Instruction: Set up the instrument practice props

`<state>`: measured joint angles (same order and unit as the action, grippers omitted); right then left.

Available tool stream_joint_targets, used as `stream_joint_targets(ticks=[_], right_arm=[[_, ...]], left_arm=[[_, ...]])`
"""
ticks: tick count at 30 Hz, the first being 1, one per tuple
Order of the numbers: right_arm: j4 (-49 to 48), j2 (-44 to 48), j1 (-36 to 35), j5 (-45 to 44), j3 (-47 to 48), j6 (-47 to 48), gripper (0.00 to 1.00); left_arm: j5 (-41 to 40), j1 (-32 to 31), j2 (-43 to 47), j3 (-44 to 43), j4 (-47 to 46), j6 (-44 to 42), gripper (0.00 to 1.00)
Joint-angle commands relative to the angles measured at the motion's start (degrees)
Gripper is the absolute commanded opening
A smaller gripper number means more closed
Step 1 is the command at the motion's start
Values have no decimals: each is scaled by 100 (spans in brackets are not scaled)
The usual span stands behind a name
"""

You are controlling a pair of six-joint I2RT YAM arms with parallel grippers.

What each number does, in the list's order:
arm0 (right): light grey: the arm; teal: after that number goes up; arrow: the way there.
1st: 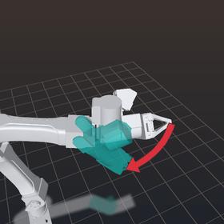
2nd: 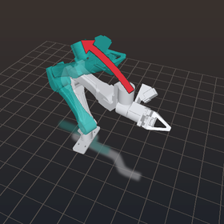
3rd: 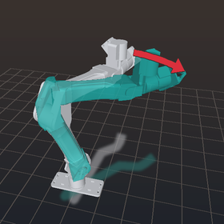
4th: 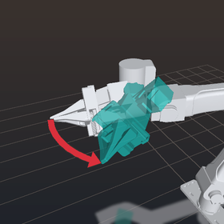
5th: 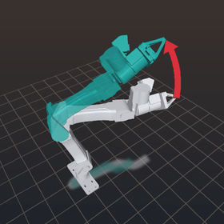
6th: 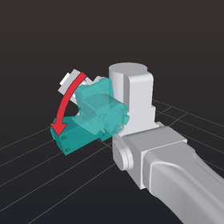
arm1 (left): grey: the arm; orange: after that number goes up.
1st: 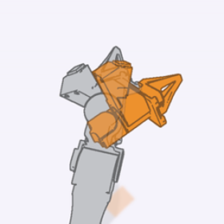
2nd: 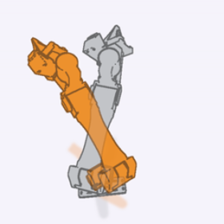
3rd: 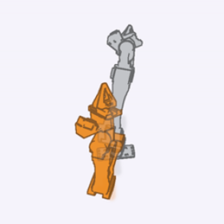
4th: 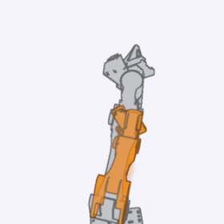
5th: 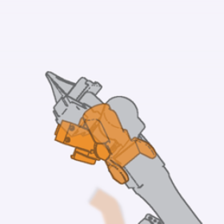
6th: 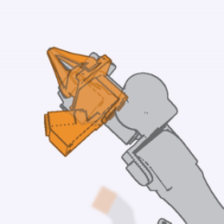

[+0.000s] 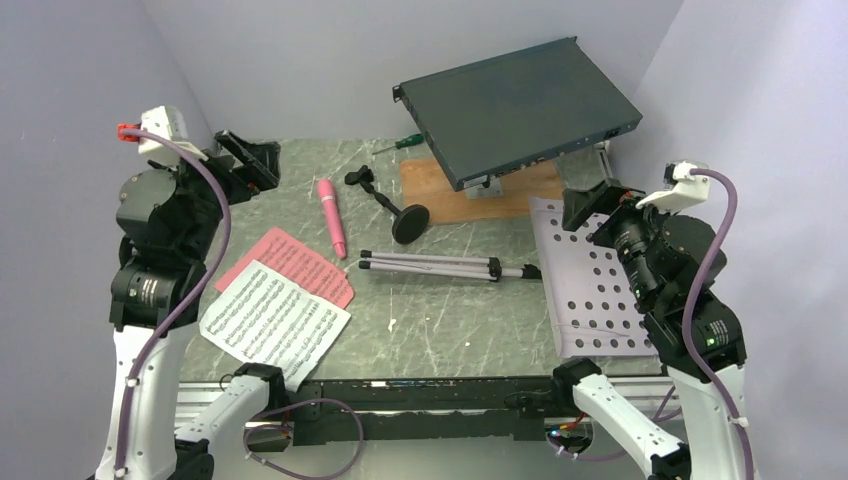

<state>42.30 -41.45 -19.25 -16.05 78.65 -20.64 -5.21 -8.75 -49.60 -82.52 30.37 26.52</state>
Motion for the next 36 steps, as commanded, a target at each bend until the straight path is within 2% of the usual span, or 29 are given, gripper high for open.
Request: stream_joint_targets(ticks=[1,9,13,16,20,24,27,29,36], right_arm=[[58,6,8,-239,-255,-228,100],[371,-491,10,-13,-947,-575,100],[-51,-593,10,498,-1590,-635,100],[-304,-648,9,533,-2069,-811,100],[-915,-689,104,879,-2791,-855,100],[-1250,-996,610,1463,-3243,-782,100],[-1523,-1374,1669,2660,-3527,-754,99],[-1668,-1611,2093,3124,-3579,-655,97],[-1801,-2086,2177,2475,-3294,-297,91]], left_arm=[[627,32,-190,20,165,183,99],[1485,32,-607,535,495,424,99],[1937,32,-936,801,650,529,99],[2298,32,-1232,1010,714,614,99],[3043,32,-1618,1453,520,818,99],[3916,32,-1976,1976,9,1154,99],[4509,23,-2174,2332,-430,1391,99],[4684,-13,-2292,2482,-579,1453,99],[4797,-520,-2702,2645,-678,1355,99]])
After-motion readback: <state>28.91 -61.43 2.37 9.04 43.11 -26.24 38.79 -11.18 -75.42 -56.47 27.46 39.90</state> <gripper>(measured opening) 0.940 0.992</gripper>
